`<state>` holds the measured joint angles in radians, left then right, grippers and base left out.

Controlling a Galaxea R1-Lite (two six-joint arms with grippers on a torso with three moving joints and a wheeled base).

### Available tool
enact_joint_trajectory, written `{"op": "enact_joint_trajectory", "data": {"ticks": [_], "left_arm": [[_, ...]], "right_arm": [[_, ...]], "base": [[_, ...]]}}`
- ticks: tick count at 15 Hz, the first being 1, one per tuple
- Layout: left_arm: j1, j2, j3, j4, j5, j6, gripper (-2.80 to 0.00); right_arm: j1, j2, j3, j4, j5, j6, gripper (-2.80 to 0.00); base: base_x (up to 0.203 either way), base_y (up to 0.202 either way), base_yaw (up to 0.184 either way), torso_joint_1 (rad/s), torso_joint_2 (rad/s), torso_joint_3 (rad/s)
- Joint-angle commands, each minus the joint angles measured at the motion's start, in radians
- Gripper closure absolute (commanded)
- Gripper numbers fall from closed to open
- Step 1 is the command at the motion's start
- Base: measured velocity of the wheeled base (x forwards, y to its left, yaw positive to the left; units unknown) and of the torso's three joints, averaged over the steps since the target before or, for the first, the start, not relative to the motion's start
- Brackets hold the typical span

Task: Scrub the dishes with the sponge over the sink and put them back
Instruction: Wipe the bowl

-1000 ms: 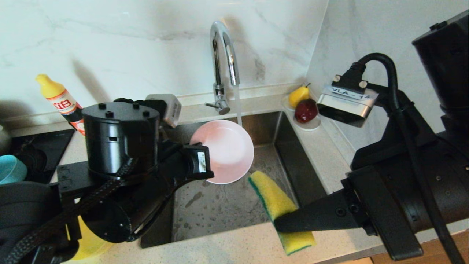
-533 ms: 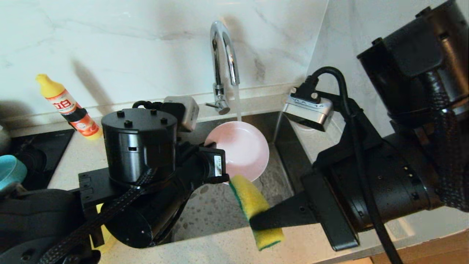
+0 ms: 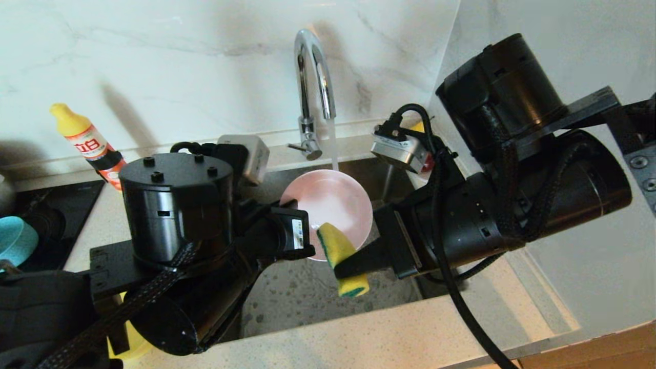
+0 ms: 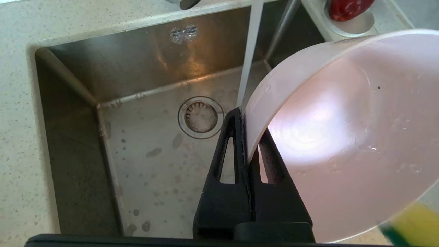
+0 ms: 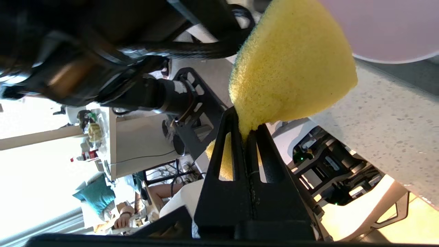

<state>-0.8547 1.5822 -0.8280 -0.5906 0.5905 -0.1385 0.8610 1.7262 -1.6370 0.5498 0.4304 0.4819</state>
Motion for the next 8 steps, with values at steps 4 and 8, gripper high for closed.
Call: {"op": "enact_joint_trajectory", "data": {"ticks": [4,8], "left_arm": [[-0.02,-0.013,0.014,-0.03,0.001,0.003,0.0],[-0.043,-0.022,0.04,-0.038,-0.002,0.005,0.0]], "right_arm": [[-0.029,0.074,-0.069,0.005,0.002,0.002,0.0],[-0.036,0.1,-0.108,0.005,0.001,0.001,0.0]], "base": [[0.0,0.0,0.0,0.0,0.0,0.0],[0.0,0.0,0.0,0.0,0.0,0.0]]}}
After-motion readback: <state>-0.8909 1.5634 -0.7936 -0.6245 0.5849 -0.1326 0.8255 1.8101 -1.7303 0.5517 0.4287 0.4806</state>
